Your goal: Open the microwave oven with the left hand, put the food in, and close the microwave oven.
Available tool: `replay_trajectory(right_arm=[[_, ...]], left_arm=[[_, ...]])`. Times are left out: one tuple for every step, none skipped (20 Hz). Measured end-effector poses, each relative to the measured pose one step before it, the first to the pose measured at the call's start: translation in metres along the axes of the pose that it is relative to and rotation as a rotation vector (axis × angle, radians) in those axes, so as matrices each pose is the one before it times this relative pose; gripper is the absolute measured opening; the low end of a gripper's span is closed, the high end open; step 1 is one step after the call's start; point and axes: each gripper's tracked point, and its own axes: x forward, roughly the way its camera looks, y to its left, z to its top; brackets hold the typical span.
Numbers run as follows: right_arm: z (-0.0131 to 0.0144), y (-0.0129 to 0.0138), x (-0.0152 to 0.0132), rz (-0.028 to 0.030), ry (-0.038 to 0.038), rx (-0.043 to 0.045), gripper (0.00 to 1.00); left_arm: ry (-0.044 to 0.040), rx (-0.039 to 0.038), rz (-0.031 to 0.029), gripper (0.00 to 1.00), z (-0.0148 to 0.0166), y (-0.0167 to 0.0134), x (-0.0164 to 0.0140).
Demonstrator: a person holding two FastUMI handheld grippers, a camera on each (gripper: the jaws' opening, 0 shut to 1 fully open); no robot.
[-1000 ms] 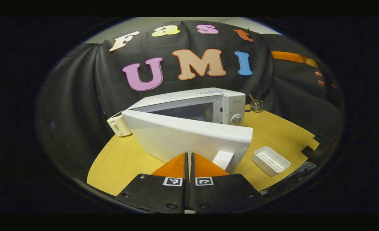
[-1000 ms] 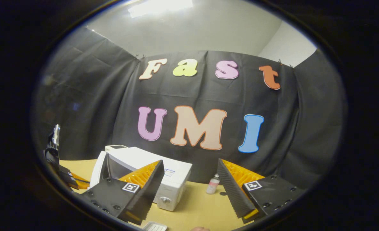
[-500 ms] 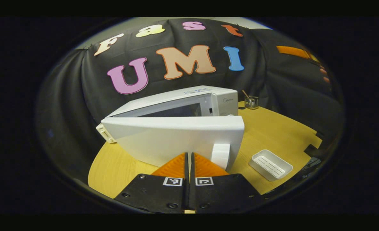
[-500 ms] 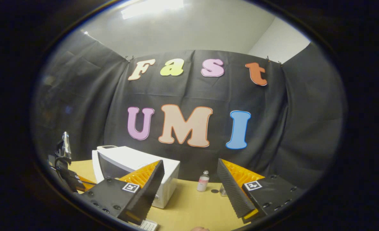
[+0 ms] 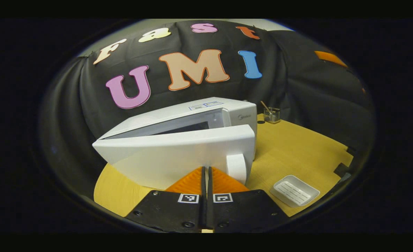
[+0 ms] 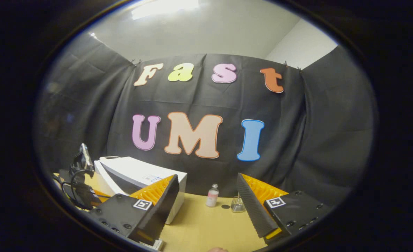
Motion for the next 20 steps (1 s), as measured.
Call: replay_trajectory(right_arm=[[-0.00143, -0.00276, -0.00101, -0.00587, 0.00332, -0.00143, 0.96], [-0.00092, -0.00290, -0.00119, -0.00402, 0.00405, -0.00253, 0.96], [-0.00039, -0.00318, -0.00138, -0.00520, 0.00240, -0.00370, 0.96], [-0.00045, -0.00166, -0.00162, -0.00477, 0.00078, -0.00331, 0.96], [-0.00088, -0.00213, -0.00032, -0.00571, 0.00255, -0.00295, 0.95], [-0.00153, -0.00195, 0.00030, -0.00355, 0.00433, -0.00208, 0.96], [-0.00221, -0.00224, 0.00042, -0.00436, 0.00374, -0.00104, 0.96], [-0.00103, -0.00098, 0.00073, -0.00272, 0.00221, 0.00089, 0.96], [-0.00038, -0.00059, 0.00043, -0.00304, 0.00232, 0.00165, 0.96], [0.00014, -0.00134, 0.00093, -0.00113, 0.00091, 0.00151, 0.96], [-0.00020, 0.00011, 0.00035, -0.00052, 0.00048, 0.00137, 0.96], [-0.00165, 0.00188, -0.00012, 0.00714, 0.00367, 0.00368, 0.96], [-0.00090, 0.00220, 0.00009, 0.00137, 0.00008, 0.00168, 0.96], [0.00019, -0.00089, 0.00065, -0.00223, 0.00178, -0.00311, 0.96], [-0.00156, 0.00084, -0.00092, 0.00488, 0.00291, -0.00276, 0.96], [-0.00194, 0.00267, -0.00096, 0.00231, 0.00330, -0.00401, 0.96], [-0.00048, 0.00083, 0.00041, 0.00296, 0.00124, -0.00418, 0.96], [-0.00142, 0.00053, -0.00018, 0.00116, 0.00254, -0.00272, 0.96], [-0.00100, 0.00016, -0.00026, 0.00163, 0.00114, 0.00205, 0.96], [0.00017, 0.00015, 0.00058, -0.00338, -0.00171, 0.00337, 0.96]], left_arm=[[-0.00542, 0.00410, -0.00301, 0.02, 0.00275, -0.00110, 0.00627], [0.00336, 0.00897, -0.00105, 0.02, 0.00024, -0.00067, 0.00518], [-0.00050, 0.00590, -0.00288, 0.00, 0.00127, -0.00078, 0.00711], [-0.00410, 0.00511, 0.00038, 0.01, 0.00309, -0.00018, 0.00408], [-0.00379, 0.00155, 0.00068, 0.01, 0.00303, -0.00034, 0.00534], [-0.00086, -0.00345, -0.00041, 0.00, 0.00068, -0.00057, 0.00389], [0.00022, -0.00780, -0.00155, 0.00, 0.00253, 0.00009, 0.00513], [0.00164, -0.00805, -0.00249, 0.01, 0.00083, -0.00011, 0.00495], [-0.00186, -0.00725, -0.00218, 0.00, 0.00278, -0.00080, 0.00477], [-0.00359, -0.00511, 0.00131, 0.00, 0.00278, 0.00065, 0.00273], [-0.00426, -0.00351, 0.00572, 0.00, 0.00363, 0.00169, 0.00290], [-0.01410, -0.01097, 0.00409, 0.00, 0.00395, 0.00072, 0.00328], [-0.01137, -0.01673, -0.00085, 0.00, 0.00430, -0.00074, 0.00346], [-0.00215, -0.00914, 0.00134, 0.01, 0.00215, -0.00033, 0.00278], [-0.00141, -0.00574, 0.00233, 0.00, 0.00183, 0.00022, 0.00066], [-0.00641, -0.00268, 0.00385, 0.00, 0.00156, -0.00070, 0.00237], [-0.00394, -0.00038, 0.00373, 0.00, 0.00167, 0.00042, 0.00219], [0.00364, -0.00369, 0.00245, 0.00, -0.00080, 0.00004, 0.00174], [-0.00781, -0.01350, 0.00071, 0.00, 0.00127, 0.00001, -0.00080], [-0.00837, -0.01097, -0.00121, 0.01, 0.00154, -0.00060, 0.00120]])
